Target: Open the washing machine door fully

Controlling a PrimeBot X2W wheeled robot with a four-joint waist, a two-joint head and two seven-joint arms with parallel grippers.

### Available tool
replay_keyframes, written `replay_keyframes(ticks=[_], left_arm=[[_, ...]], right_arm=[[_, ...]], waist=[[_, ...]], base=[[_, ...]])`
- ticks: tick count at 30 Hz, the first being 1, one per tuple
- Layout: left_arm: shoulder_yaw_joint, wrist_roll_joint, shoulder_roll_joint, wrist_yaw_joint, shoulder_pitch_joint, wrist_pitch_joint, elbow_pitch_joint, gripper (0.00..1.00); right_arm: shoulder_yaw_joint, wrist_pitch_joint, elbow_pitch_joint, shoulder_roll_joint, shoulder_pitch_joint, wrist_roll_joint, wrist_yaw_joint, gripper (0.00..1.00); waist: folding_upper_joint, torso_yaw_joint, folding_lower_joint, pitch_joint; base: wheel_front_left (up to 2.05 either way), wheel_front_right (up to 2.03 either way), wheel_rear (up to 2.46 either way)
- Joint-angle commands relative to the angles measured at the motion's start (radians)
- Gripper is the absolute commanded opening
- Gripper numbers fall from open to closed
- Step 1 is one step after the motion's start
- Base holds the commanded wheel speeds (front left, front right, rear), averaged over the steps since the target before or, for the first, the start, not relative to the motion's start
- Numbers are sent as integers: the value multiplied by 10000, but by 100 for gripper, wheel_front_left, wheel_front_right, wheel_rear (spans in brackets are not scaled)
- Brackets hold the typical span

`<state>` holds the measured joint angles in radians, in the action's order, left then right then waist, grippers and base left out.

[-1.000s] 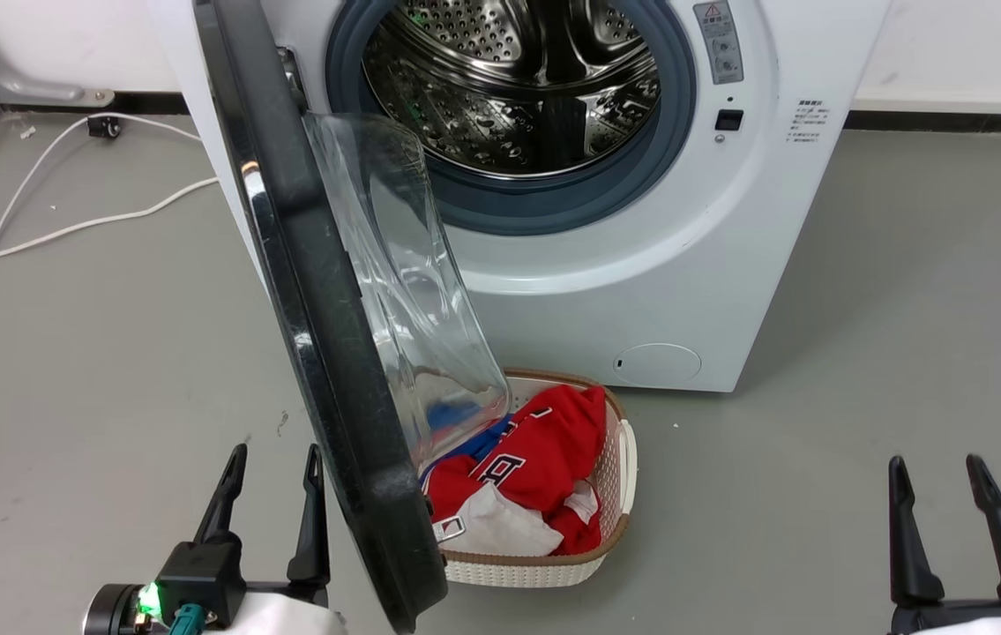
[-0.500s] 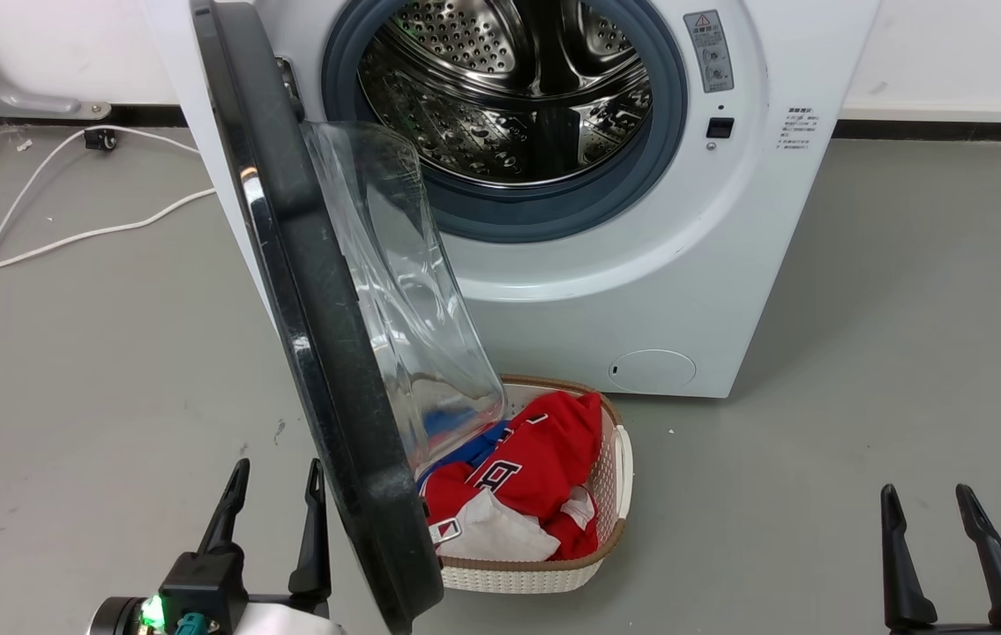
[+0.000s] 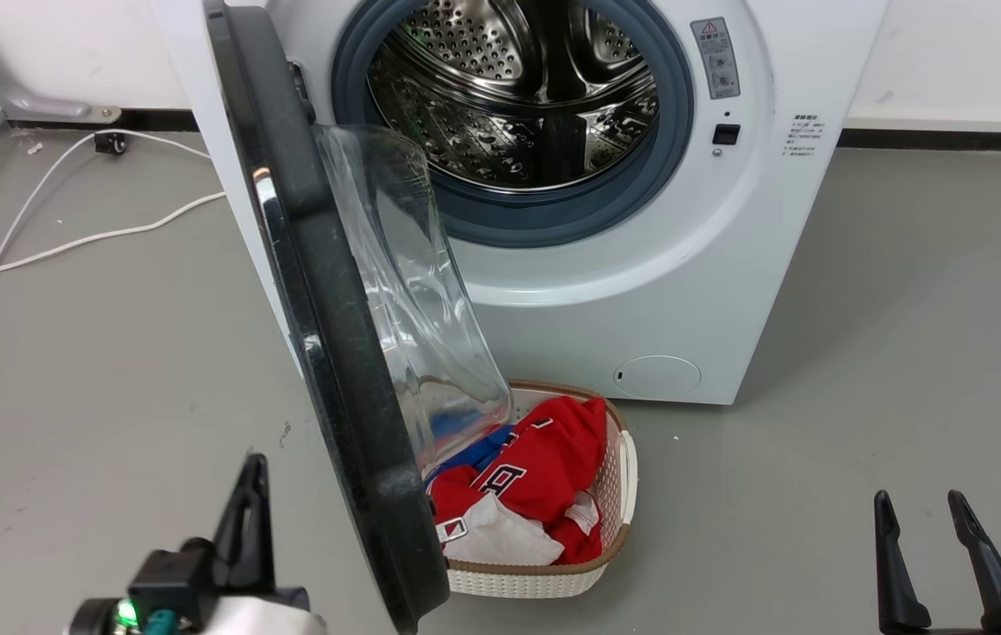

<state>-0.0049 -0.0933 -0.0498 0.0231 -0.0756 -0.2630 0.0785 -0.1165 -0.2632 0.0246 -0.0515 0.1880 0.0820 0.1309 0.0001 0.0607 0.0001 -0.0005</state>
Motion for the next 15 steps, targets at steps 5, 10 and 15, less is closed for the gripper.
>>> replay_keyframes(ticks=[5,10,15], left_arm=[[601,174,-82,7,435,-26,-791,0],[987,461,-280,-72,889,-26,-1798,0],[1165,682,-489,-133,1319,-26,-2687,0]], right_arm=[[19,-20,33,26,59,59,-2,100],[28,-18,42,24,44,56,-2,100],[65,-20,70,24,35,70,-2,100]], waist=[[-1,104,-1,-41],[-1,164,-1,-88],[-1,174,-1,-118]], base=[[0,0,0],[0,0,0],[0,0,0]])
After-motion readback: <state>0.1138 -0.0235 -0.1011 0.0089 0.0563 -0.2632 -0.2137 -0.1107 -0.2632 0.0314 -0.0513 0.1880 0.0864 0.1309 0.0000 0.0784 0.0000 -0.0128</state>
